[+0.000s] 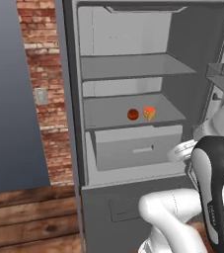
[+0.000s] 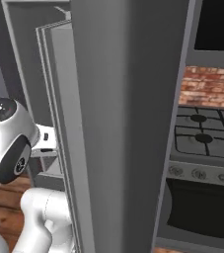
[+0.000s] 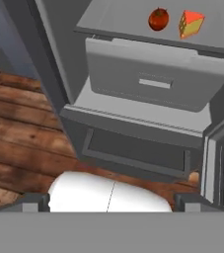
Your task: Place the condiment bottle and condiment bottle from the counter to the top shelf of the fridge. If the existing items in the fridge are on the top shelf, move them to other shelves.
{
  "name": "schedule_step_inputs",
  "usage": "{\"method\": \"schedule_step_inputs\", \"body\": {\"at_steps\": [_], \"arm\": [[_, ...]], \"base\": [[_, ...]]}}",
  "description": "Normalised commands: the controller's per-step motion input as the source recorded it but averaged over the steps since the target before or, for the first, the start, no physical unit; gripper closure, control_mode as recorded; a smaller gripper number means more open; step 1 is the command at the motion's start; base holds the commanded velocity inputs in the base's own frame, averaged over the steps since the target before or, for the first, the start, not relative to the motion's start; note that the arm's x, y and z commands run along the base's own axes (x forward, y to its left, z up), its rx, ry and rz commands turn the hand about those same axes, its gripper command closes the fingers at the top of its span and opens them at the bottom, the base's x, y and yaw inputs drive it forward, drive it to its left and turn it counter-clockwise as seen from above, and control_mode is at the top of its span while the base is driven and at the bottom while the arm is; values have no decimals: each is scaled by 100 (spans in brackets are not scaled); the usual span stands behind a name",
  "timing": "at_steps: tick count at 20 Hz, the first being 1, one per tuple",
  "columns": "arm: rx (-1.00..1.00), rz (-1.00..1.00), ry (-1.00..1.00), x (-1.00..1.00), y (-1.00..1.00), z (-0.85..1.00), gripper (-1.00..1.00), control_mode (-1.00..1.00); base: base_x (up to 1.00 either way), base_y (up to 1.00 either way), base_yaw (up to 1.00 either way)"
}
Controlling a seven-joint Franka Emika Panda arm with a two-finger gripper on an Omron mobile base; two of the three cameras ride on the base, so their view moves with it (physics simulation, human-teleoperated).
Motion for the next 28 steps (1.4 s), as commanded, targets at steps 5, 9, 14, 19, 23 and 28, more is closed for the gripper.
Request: {"method": "schedule_step_inputs", "body": {"at_steps": [5,9,14,19,23,28], "arm": [[0,0,0,0,0,0,-100,100],[0,0,0,0,0,0,-100,100],[0,0,0,0,0,0,-100,100],[0,0,0,0,0,0,-100,100],[0,0,0,0,0,0,-100,100],[0,0,0,0,0,0,-100,100]], "base": [[-97,0,1],[-100,0,0],[-100,-1,-5],[-100,-13,-41],[-98,-6,-63],[-53,0,-80]]}}
